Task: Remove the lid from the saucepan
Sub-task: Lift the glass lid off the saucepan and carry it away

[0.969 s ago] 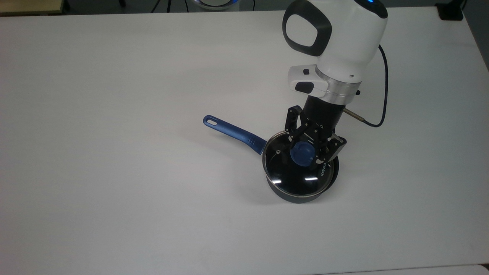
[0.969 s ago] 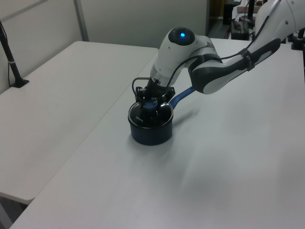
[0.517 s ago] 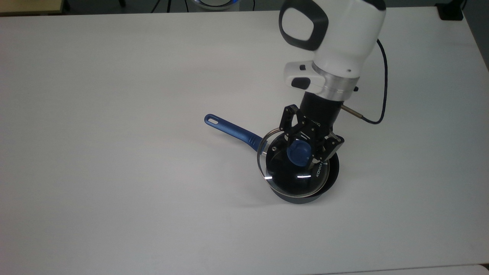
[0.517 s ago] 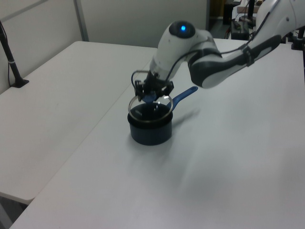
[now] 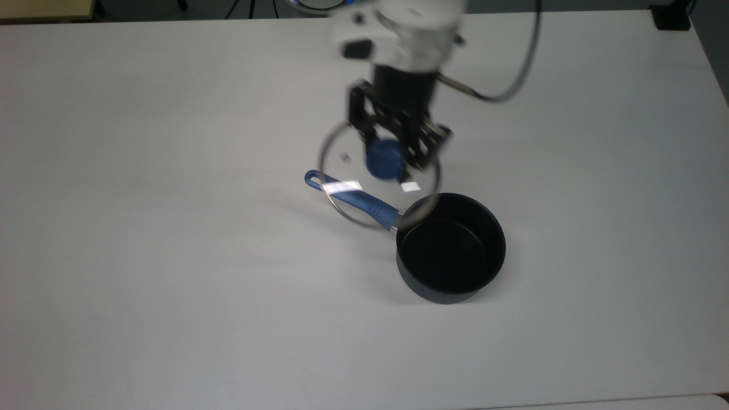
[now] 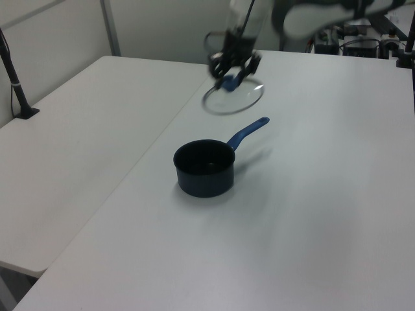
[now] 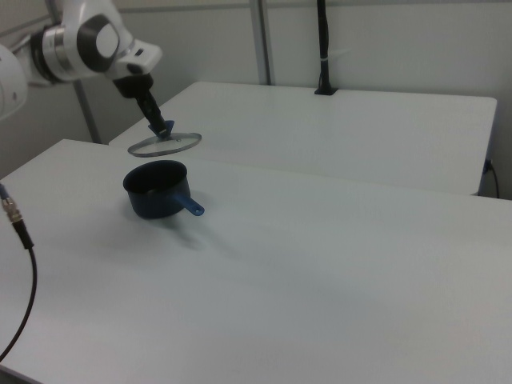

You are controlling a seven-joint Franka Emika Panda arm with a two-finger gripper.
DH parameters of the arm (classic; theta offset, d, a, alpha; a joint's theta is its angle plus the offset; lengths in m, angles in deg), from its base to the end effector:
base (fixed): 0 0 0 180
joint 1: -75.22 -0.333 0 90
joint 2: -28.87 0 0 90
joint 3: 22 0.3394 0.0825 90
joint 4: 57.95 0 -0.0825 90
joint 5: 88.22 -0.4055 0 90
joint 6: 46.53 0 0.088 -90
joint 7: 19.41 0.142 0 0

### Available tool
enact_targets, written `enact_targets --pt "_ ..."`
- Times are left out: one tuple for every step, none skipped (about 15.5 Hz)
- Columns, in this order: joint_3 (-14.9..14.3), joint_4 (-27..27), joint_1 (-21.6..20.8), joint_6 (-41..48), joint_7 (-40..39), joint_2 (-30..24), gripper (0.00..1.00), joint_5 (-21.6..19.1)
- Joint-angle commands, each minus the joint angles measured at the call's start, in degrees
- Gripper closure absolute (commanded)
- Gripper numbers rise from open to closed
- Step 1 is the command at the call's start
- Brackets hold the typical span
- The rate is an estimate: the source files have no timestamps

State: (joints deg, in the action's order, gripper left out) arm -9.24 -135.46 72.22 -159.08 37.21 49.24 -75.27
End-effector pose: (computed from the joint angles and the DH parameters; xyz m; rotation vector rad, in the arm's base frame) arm 0.7132 0.1518 0.5396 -2.8935 1.0201 -0.4607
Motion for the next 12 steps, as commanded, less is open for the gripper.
enact_targets --pt "-0.3 -9.8 7.7 10.3 -25.7 -12.1 0.48 -10.7" --pt "-0.4 -12.1 9.7 12.7 -33.0 -14.3 0.48 -13.1" --pt "-0.5 -14.5 11.6 14.5 -39.8 -16.5 0.48 -14.6" --pt "-0.6 -17.0 13.7 15.3 -45.4 -18.2 0.48 -15.7" --pt "-0.6 -19.6 15.7 15.2 -49.5 -19.6 0.48 -16.4" --pt "-0.6 -21.9 17.4 14.8 -52.8 -20.4 0.48 -16.9" --pt "-0.6 -23.8 18.8 14.6 -56.1 -20.7 0.48 -17.4" --pt "-0.7 -25.7 20.1 14.2 -59.3 -20.6 0.48 -17.7" --pt "-0.7 -30.0 22.2 10.6 -63.6 -20.7 0.48 -17.8" --pt "-0.7 -33.2 23.5 6.9 -65.7 -20.8 0.48 -17.9" --pt "-0.7 -36.4 24.3 3.7 -67.5 -20.7 0.48 -17.9" --pt "-0.7 -39.5 24.6 -0.2 -68.5 -20.5 0.48 -18.0"
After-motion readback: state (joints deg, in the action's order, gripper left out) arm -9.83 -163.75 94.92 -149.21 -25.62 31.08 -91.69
